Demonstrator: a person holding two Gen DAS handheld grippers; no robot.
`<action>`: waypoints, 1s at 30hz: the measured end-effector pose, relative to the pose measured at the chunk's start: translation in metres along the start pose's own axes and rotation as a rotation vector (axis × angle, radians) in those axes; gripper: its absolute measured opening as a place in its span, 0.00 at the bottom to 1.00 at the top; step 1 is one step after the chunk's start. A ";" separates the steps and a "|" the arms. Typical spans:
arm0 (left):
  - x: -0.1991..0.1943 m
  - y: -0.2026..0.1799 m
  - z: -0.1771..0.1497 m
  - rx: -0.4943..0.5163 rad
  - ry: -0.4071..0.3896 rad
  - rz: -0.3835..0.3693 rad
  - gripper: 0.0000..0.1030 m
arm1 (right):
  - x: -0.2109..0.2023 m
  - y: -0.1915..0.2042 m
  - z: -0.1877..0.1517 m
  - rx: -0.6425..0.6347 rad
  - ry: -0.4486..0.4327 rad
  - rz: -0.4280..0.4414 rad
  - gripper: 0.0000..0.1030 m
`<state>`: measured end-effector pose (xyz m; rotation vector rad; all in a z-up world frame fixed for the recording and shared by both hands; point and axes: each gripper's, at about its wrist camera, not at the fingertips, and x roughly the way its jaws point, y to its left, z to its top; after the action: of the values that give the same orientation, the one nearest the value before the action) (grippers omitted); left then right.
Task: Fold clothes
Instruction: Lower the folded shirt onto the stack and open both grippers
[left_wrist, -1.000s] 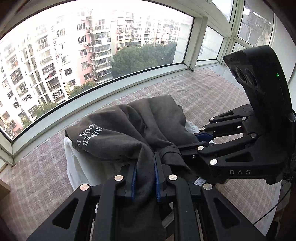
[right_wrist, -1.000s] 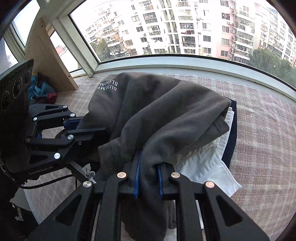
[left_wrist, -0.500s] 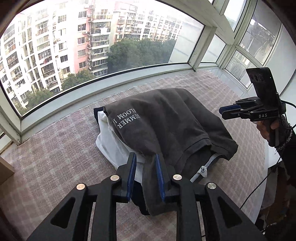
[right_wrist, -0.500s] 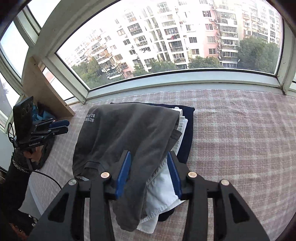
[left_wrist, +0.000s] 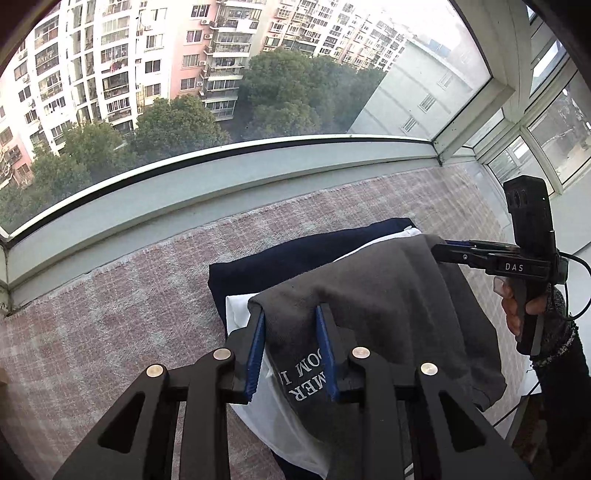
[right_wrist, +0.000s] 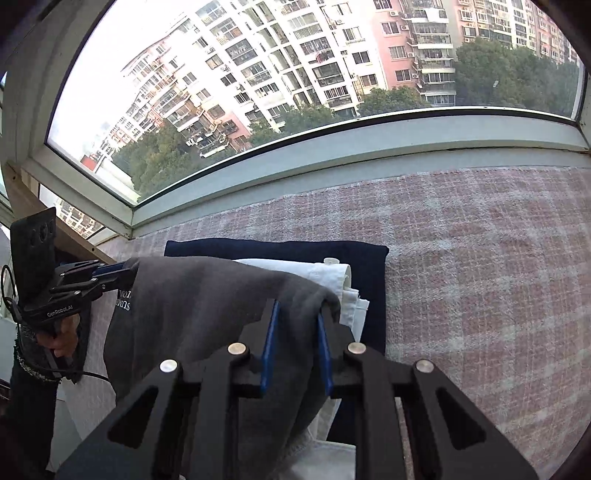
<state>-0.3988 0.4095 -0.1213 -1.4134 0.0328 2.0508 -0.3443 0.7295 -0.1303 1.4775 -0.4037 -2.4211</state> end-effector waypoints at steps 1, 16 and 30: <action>-0.006 -0.001 -0.003 0.025 -0.016 0.009 0.17 | -0.007 0.006 -0.003 -0.023 -0.014 -0.004 0.07; 0.007 0.006 0.009 0.137 -0.064 0.099 0.15 | -0.014 0.015 0.010 -0.160 -0.081 -0.279 0.03; -0.068 -0.045 -0.083 0.288 -0.063 -0.123 0.21 | -0.015 0.049 -0.107 -0.291 0.099 -0.116 0.07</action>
<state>-0.2924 0.3825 -0.0842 -1.1452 0.2018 1.9009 -0.2382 0.6800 -0.1466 1.5164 0.0568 -2.3562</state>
